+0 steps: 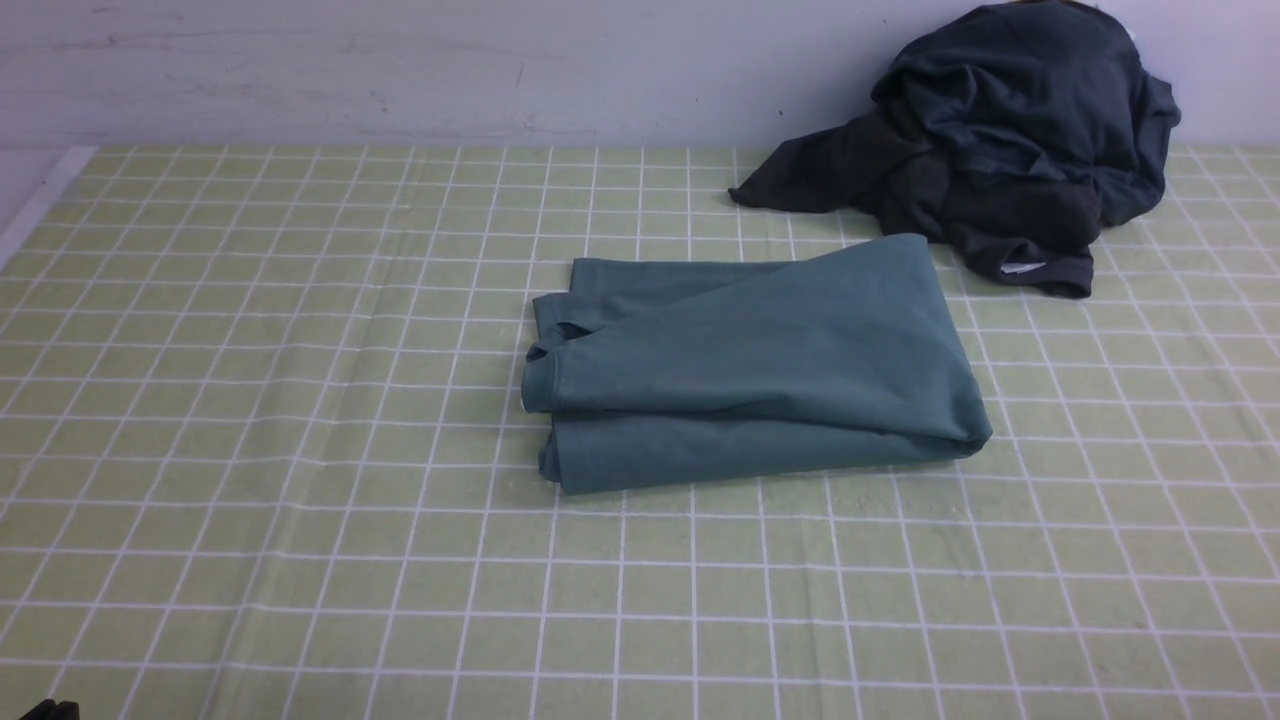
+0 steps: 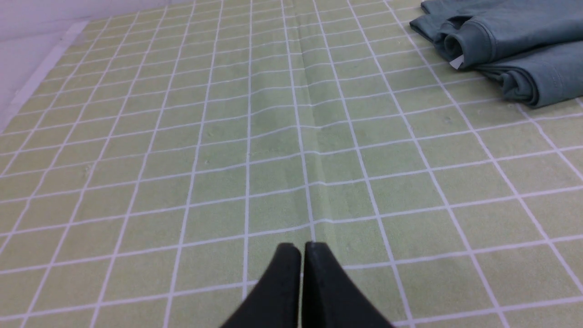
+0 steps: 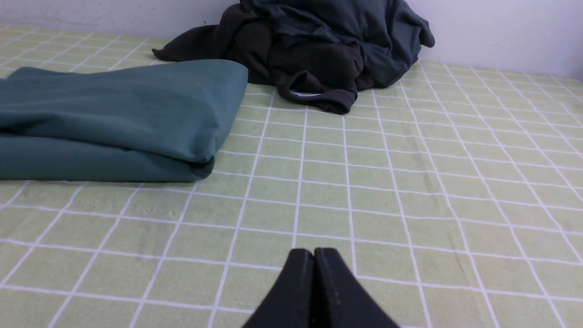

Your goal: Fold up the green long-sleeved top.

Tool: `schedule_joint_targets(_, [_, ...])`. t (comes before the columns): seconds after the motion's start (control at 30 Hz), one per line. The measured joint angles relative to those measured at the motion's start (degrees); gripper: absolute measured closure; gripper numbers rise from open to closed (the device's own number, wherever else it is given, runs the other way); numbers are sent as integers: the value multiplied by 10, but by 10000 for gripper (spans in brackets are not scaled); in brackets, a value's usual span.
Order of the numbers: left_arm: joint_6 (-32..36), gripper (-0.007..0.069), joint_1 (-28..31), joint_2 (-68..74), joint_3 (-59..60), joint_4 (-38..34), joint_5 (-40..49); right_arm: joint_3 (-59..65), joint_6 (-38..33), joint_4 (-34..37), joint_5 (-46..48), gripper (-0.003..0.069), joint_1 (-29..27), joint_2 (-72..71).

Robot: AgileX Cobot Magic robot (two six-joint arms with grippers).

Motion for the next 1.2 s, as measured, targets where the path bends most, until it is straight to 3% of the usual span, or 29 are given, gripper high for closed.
schedule_joint_targets(1.2, [0, 625, 0, 0, 0, -1, 1, 0, -14, 0, 0, 672, 0, 0])
